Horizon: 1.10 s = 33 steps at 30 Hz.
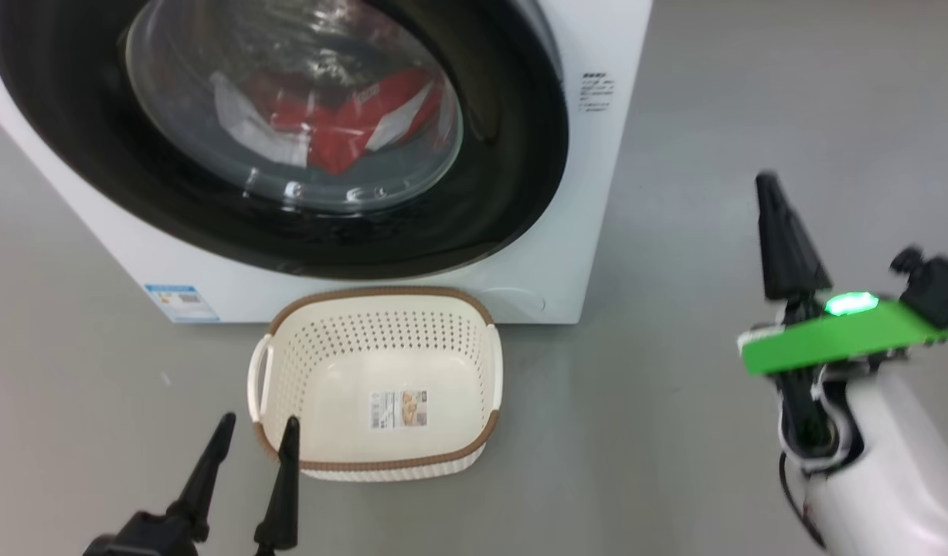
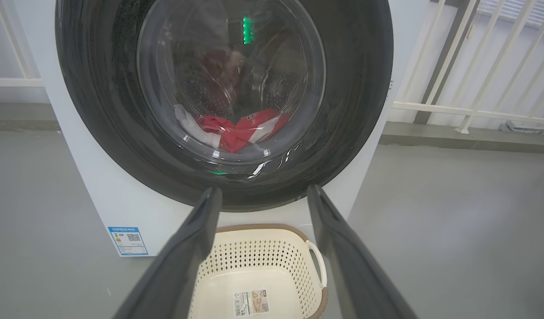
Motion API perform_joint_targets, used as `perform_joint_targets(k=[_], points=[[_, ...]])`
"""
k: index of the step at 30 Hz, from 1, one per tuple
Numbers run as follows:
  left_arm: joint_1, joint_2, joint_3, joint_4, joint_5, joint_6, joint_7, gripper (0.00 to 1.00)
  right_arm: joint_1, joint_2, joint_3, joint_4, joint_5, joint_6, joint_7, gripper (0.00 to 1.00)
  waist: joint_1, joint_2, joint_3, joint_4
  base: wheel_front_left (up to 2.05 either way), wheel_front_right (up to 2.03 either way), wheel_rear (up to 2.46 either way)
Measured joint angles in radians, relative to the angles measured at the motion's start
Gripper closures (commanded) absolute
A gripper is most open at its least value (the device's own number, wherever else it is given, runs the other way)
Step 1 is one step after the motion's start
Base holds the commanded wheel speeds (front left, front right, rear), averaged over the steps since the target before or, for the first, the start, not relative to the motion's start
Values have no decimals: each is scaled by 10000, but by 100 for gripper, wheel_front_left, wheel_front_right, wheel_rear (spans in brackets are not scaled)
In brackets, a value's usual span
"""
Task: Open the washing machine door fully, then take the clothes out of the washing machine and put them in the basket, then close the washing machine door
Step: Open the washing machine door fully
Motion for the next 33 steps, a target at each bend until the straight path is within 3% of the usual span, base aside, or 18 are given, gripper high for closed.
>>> perform_joint_targets(k=[5,13,23,33], points=[[-375,-4,-123,-4,-81,0,0,0,-1195,-416,382,332,782,0,-2,100,0,0,382,257,0,0,0],[-893,-8,-454,56,-161,0,0,0,-3245,-1356,1386,968,3787,0,336,100,0,0,1075,660,0,0,0],[-1420,-17,-748,150,-247,0,0,0,-4981,-2077,1875,1549,6821,0,2757,100,0,0,1791,1024,0,0,0],[-1831,-29,-959,194,-332,0,0,0,-6252,-2403,2036,2746,8700,0,5860,100,0,0,2340,1355,0,0,0]])
